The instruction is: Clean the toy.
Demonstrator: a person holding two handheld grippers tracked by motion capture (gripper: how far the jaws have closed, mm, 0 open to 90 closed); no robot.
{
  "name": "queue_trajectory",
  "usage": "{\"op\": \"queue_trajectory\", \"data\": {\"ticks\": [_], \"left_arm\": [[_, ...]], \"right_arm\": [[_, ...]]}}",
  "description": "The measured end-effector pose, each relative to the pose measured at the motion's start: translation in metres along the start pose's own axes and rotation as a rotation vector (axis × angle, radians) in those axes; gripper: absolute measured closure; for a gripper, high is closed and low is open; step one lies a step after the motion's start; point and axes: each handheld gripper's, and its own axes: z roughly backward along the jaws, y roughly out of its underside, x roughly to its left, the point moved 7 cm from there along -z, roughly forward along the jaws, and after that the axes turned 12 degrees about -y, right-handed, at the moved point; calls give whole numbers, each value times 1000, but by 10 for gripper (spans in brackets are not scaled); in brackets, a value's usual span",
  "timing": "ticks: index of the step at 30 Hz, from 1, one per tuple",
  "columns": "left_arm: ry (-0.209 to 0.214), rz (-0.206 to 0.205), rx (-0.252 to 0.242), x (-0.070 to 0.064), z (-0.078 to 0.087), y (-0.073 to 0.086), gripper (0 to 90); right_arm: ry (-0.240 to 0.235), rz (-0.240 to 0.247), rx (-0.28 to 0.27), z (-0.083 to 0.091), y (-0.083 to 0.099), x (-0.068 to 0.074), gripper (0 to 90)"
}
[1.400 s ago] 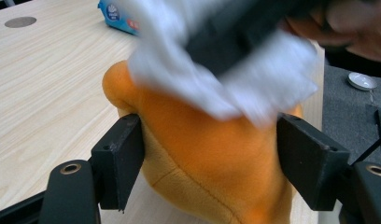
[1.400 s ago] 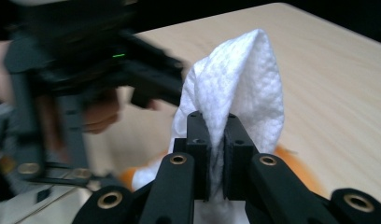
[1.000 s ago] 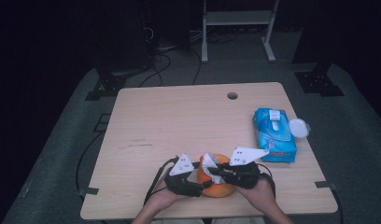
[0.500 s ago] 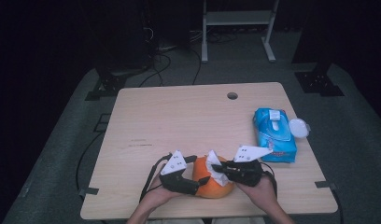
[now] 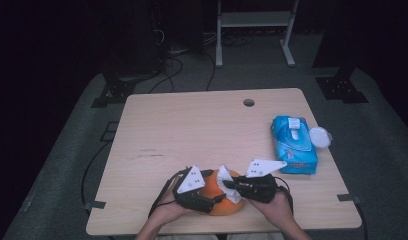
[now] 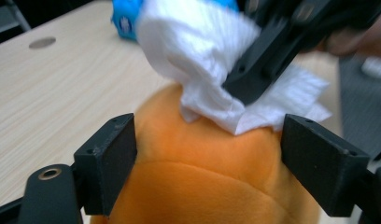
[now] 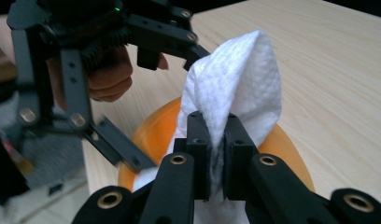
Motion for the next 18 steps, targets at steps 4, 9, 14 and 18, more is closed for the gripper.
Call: {"op": "queue_trajectory", "data": {"ticks": [4, 9, 14, 18], "left_arm": [[-13, 39, 30, 9, 2, 7, 234], [-14, 82, 36, 17, 5, 11, 235], [-17, 28, -7, 9, 3, 2, 195], [-22, 60, 22, 15, 4, 9, 248]], "right_arm": [[29, -13, 14, 5, 4, -8, 829], [71, -55, 10, 15, 14, -24, 828], [24, -42, -21, 5, 6, -11, 827], [30, -56, -22, 6, 9, -17, 827]]}}
